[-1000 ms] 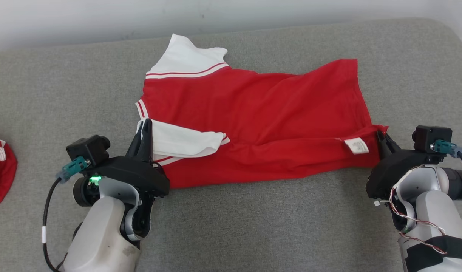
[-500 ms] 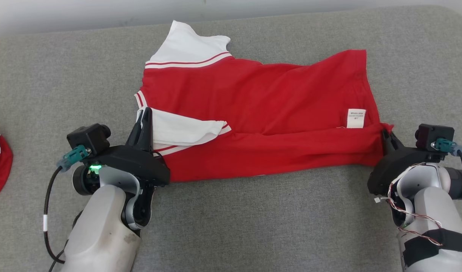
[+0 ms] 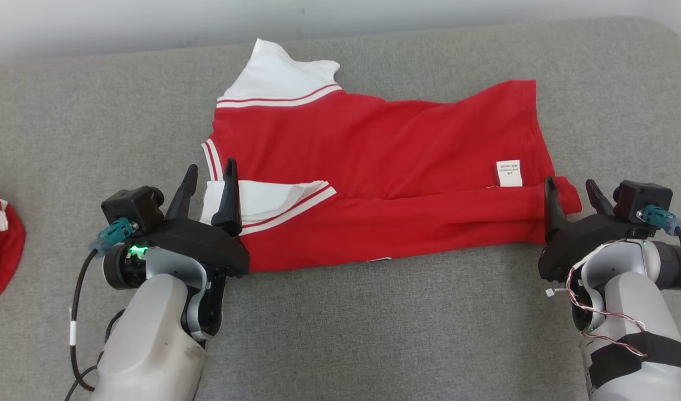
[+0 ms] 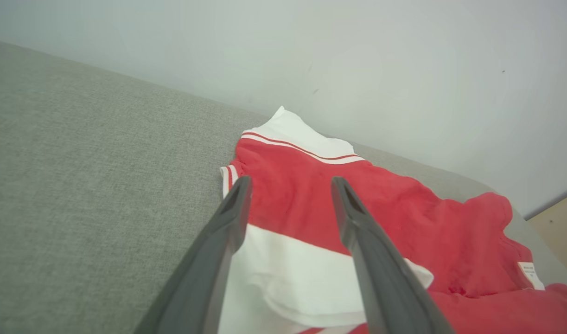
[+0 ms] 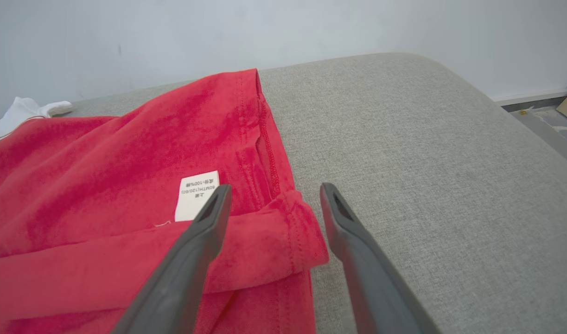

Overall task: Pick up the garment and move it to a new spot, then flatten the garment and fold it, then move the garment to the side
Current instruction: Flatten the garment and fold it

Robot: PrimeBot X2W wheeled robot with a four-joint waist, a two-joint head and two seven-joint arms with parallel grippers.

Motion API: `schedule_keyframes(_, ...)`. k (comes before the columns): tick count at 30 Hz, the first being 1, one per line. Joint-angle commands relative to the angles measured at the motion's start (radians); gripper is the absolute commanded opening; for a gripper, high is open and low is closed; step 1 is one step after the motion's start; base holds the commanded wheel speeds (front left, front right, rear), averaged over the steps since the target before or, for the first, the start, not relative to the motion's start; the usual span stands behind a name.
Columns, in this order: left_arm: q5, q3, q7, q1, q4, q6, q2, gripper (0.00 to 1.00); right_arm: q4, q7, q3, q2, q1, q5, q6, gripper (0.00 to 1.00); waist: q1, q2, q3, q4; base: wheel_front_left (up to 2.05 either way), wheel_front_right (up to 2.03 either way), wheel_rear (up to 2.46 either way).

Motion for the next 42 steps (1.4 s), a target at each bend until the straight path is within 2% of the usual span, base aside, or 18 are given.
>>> schedule_keyframes(1,0.02,0.001,-0.016,0.013,0.002,0.004,0.006,1.0,0.012,-0.008,-0.011,0.002,0.008,-0.013,-0.002,1.0,0.0,-0.0001,-0.02,0.004,0.0,0.0,0.0)
schedule_keyframes(7,0.106,-0.024,-0.025,0.07,-0.017,0.027,0.036,1.0,0.021,0.008,-0.04,0.002,0.038,-0.02,-0.002,1.0,0.0,-0.0001,-0.049,0.006,0.0,0.0,0.0)
schedule_keyframes(13,0.225,-0.071,-0.026,0.176,-0.048,0.085,0.084,1.0,-0.002,0.085,-0.054,-0.002,0.084,-0.039,-0.002,1.0,0.0,-0.0001,-0.061,0.01,0.0,0.0,0.0)
schedule_keyframes(19,0.276,-0.092,-0.025,0.233,-0.048,0.13,0.107,1.0,-0.026,0.157,-0.05,0.0,0.101,-0.027,-0.002,1.0,0.0,-0.0001,-0.049,0.011,0.0,0.0,0.0)
schedule_keyframes(29,0.286,-0.11,-0.001,0.201,-0.017,0.15,0.089,1.0,0.024,0.221,-0.047,0.003,0.062,-0.03,-0.002,1.0,0.0,-0.0001,-0.026,0.03,0.0,0.0,0.0)
schedule_keyframes(37,0.29,-0.15,0.091,0.159,0.05,0.135,0.072,1.0,0.097,0.31,-0.023,0.009,0.04,-0.002,0.0,0.99,0.0,-0.0001,-0.01,0.036,0.0,0.0,0.0)
schedule_keyframes(38,0.284,-0.152,0.101,0.156,0.058,0.132,0.07,0.41,0.101,0.315,-0.021,0.01,0.039,0.002,0.0,0.62,0.0,-0.0001,-0.009,0.035,0.0,0.0,0.0)
schedule_keyframes(39,0.278,-0.155,0.116,0.154,0.068,0.125,0.068,0.0,0.103,0.319,-0.017,0.011,0.037,0.004,0.0,0.37,0.0,-0.0001,-0.008,0.035,0.0,0.0,0.0)
schedule_keyframes(40,0.27,-0.154,0.125,0.152,0.075,0.121,0.065,0.0,0.105,0.322,-0.015,0.011,0.037,0.007,0.0,0.0,0.0,-0.0001,-0.008,0.034,0.0,0.0,0.0)
schedule_keyframes(42,0.262,-0.152,0.134,0.15,0.087,0.115,0.065,0.0,0.104,0.318,-0.012,0.01,0.036,0.017,0.0,0.0,0.0,-0.0001,-0.009,0.032,0.0,0.0,0.0)
